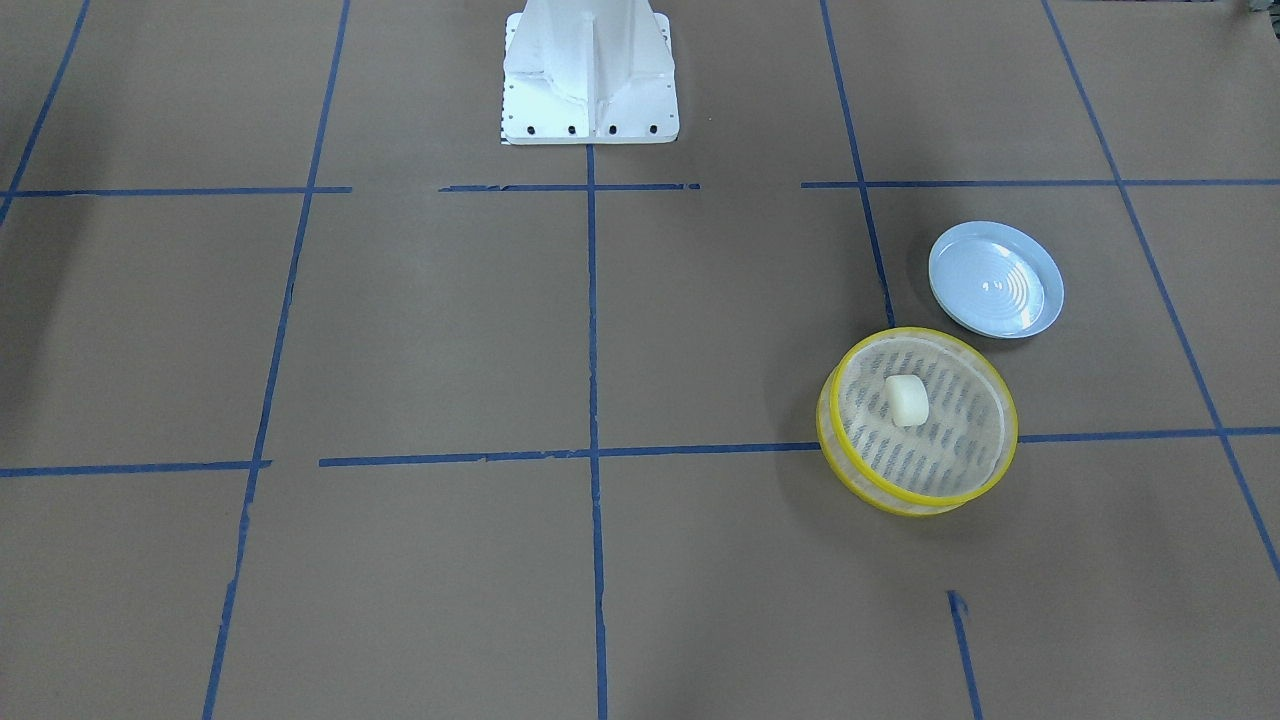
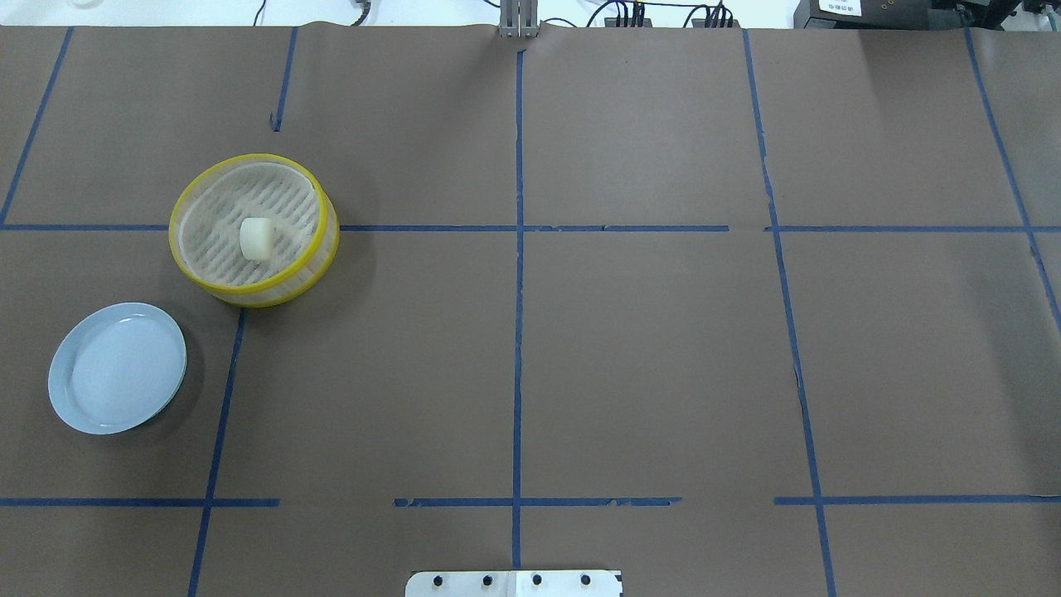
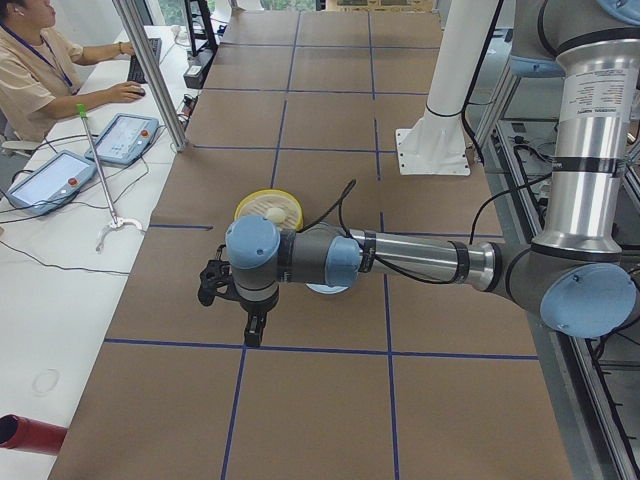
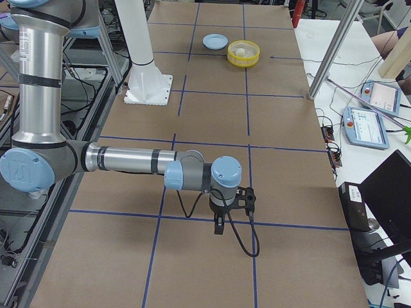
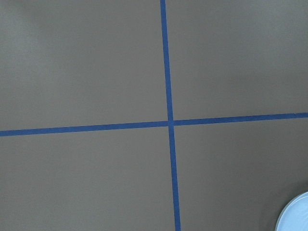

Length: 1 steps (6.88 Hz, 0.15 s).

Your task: Place bun in steamer

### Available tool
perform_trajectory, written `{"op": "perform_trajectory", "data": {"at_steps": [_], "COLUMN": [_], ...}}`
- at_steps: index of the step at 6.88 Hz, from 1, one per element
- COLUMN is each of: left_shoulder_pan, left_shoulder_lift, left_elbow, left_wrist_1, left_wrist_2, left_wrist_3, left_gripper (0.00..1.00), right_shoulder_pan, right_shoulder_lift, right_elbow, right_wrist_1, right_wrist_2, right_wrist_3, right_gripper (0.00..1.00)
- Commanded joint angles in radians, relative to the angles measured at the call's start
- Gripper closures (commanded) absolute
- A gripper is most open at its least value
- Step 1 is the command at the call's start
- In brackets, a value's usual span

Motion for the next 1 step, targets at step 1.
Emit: {"op": "perform_trajectory", "data": {"at_steps": [1], "left_shoulder_pan": [0.000], "left_shoulder_lift": [-0.029], "left_elbow": [-0.005], "left_wrist_1": [-0.003], "left_wrist_2": [0.000], "left_wrist_3": [0.002], "left_gripper": [0.00], "right_shoulder_pan": [0.000], "right_shoulder_lift": [0.000], "right_elbow": [0.000], "right_wrist_1": [0.000], "right_wrist_2": [0.000], "right_wrist_3": [0.000], "right_gripper": [0.00]}}
